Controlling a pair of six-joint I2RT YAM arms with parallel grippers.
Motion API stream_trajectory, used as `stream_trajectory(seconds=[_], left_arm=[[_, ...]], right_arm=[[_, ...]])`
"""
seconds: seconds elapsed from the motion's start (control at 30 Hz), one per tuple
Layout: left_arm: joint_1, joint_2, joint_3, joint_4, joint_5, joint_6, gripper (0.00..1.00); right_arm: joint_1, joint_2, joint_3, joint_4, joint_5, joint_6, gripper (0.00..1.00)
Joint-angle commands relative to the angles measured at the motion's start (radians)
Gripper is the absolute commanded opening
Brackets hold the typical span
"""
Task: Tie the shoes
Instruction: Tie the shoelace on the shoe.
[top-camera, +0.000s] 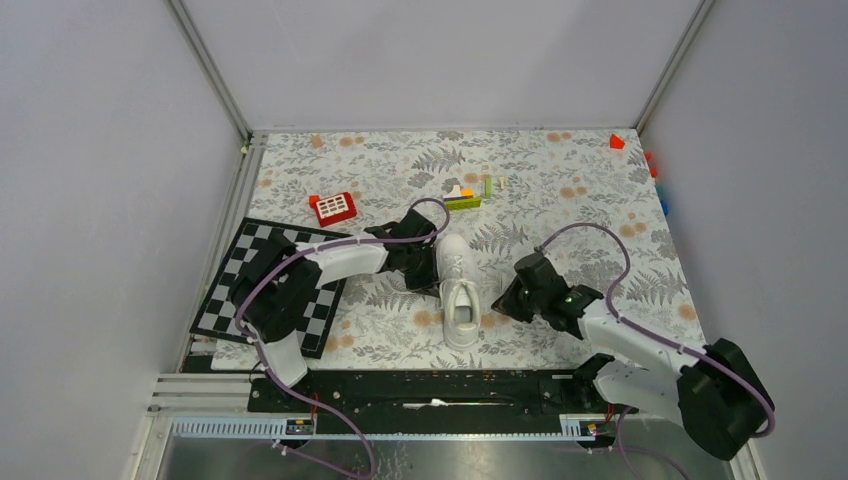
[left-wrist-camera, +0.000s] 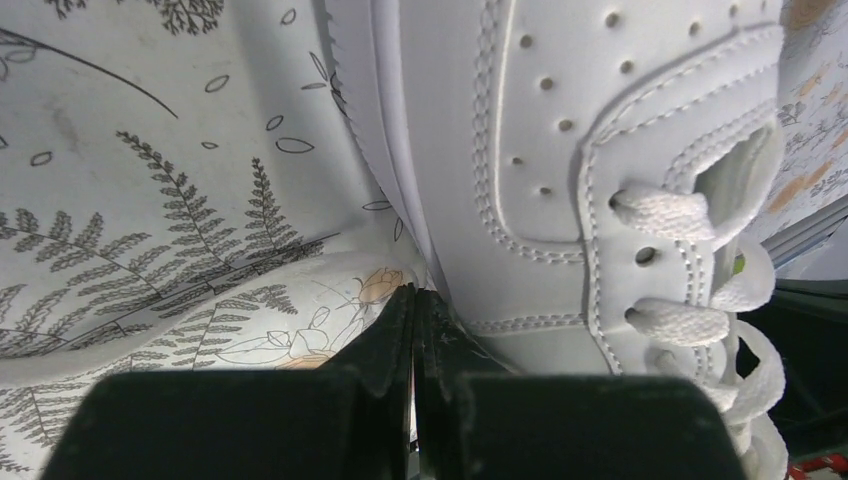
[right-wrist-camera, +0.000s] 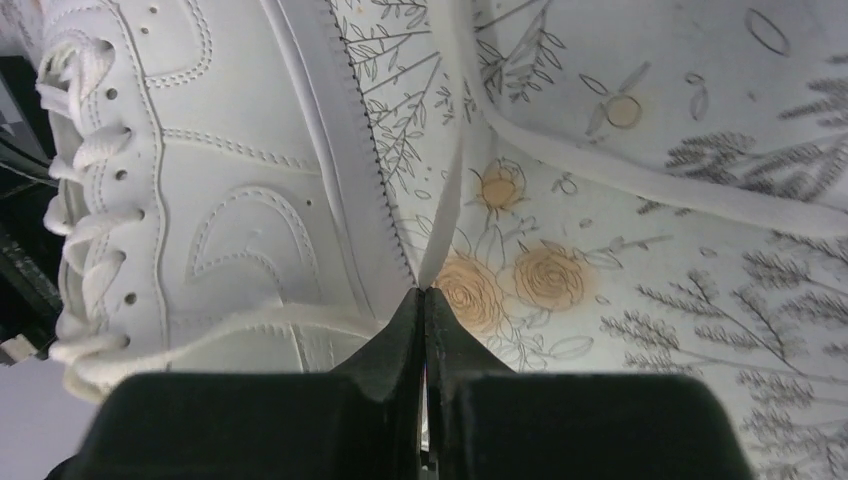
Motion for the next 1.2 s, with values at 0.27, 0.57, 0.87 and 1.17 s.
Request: stream_trajectory(seconds=[0.27, 0.57, 0.87, 1.17], left_arm=[[0.096, -0.304, -0.102, -0.144, -0.111, 0.05, 0.0], [0.114, -0.47, -0.213, -0.233, -0.08, 0.125, 0.0], [0.114, -0.513, -0.118, -0.318, -0.093, 0.168, 0.0], [0.115, -0.533, 0.048, -0.422, -0.093, 0.219, 0.0]], right_arm=[[0.015, -0.376, 0.024, -0.439, 0.325, 0.049, 0.0], [0.015, -0.302, 0.017, -0.421, 0.335, 0.032, 0.0], [0.015, -0.4, 0.147, -0.463, 0.324, -0.163, 0.58], [0.016, -0.332, 0.355, -0.347, 0.047, -0.587, 0.7]])
